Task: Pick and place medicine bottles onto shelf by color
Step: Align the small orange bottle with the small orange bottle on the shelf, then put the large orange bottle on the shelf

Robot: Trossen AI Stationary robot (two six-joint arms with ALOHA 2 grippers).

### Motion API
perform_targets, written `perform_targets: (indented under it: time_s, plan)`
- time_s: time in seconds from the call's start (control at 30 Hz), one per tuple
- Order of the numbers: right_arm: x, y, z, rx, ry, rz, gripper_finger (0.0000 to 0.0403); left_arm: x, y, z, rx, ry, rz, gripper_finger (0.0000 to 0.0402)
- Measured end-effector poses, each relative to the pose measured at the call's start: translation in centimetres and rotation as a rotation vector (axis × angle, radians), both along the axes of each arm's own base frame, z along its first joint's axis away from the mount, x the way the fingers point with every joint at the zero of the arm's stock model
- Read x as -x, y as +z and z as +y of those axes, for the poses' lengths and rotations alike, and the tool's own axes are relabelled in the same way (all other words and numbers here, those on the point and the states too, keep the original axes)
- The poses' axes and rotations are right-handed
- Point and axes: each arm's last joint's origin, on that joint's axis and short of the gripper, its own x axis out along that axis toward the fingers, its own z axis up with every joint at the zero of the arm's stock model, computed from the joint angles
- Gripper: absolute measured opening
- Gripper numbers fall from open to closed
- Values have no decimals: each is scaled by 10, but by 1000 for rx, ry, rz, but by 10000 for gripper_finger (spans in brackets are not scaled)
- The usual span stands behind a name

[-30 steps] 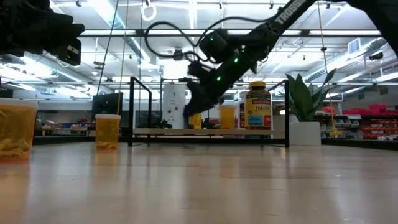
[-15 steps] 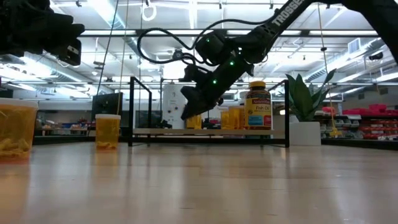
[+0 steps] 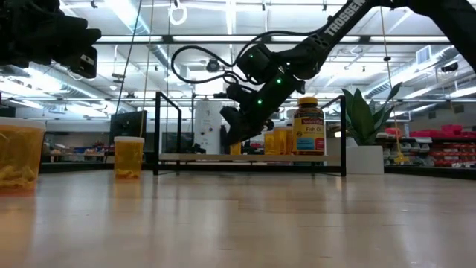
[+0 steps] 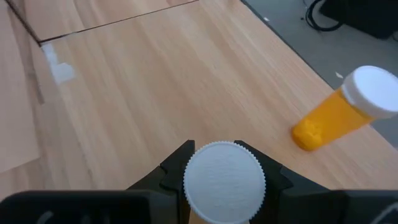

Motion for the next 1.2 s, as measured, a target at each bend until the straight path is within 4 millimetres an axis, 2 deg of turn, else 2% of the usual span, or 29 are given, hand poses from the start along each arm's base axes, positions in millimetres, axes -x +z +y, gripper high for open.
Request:
perform_targets:
  time_s: [0.17, 0.53, 0.9, 1.2]
  plan:
    - [0, -1, 1, -2, 2, 7, 126, 0, 0, 0, 0, 0, 0, 107]
    - [2, 3, 1, 14, 18, 25, 200, 0, 0, 0, 0, 0, 0, 107]
    - [15, 45, 6, 48, 34, -15, 244, 0, 0, 0, 0, 0, 0, 107]
    - [43, 109, 39, 103, 99, -139, 243, 0, 0, 0, 0, 0, 0, 107]
